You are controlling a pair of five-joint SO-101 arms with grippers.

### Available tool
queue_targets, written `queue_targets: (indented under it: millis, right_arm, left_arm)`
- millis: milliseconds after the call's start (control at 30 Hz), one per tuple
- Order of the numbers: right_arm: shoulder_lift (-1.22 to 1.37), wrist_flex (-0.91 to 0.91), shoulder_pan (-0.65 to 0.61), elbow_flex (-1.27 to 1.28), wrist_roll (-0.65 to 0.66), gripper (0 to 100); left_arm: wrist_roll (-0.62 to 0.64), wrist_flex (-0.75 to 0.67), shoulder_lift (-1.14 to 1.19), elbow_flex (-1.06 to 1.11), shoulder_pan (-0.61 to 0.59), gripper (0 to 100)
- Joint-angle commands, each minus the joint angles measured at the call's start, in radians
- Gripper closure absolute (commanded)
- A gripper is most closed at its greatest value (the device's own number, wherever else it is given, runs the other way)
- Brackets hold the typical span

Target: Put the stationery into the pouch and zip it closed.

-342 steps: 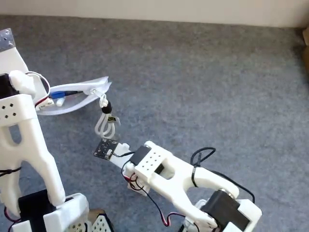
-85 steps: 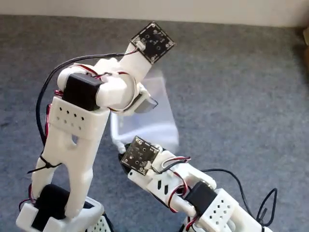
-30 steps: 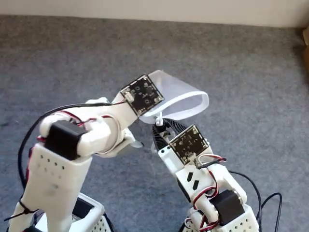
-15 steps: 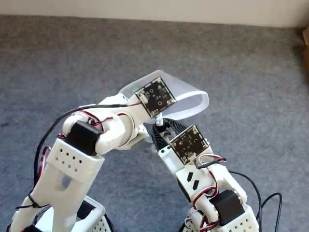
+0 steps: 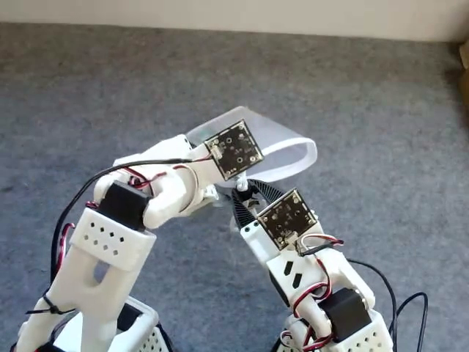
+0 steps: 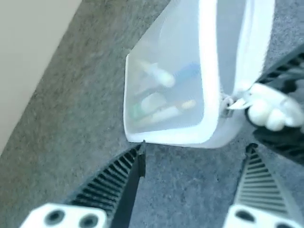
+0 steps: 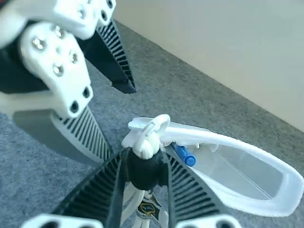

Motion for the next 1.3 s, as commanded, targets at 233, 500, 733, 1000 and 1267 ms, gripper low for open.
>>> queue_targets:
  millis: [233,500,733,1000,1267]
  right_arm:
    - [-0.019,-0.008,0.012,-0.073,-0.014,99.4]
    - [-0.019,-0.008,0.012,-0.073,-0.014,99.4]
    - [-0.019,-0.008,0.013,-0.073,-0.014,99.4]
    - [-0.019,-0.012,0.013,-0.074,-0.015,99.4]
    - [-0.012,-0.154,0.130,-0.070,-0.124,99.4]
  left_arm:
    - [-0.015,-0.071,-0.015,-0.001,0.025,71]
    - [0.054,-0.255,-0.021,0.131,0.065,71]
    - [0.124,-0.351,-0.022,0.194,0.065,75]
    - [0.126,-0.361,-0.022,0.208,0.068,88]
    - [0.127,-0.359,-0.024,0.208,0.097,100]
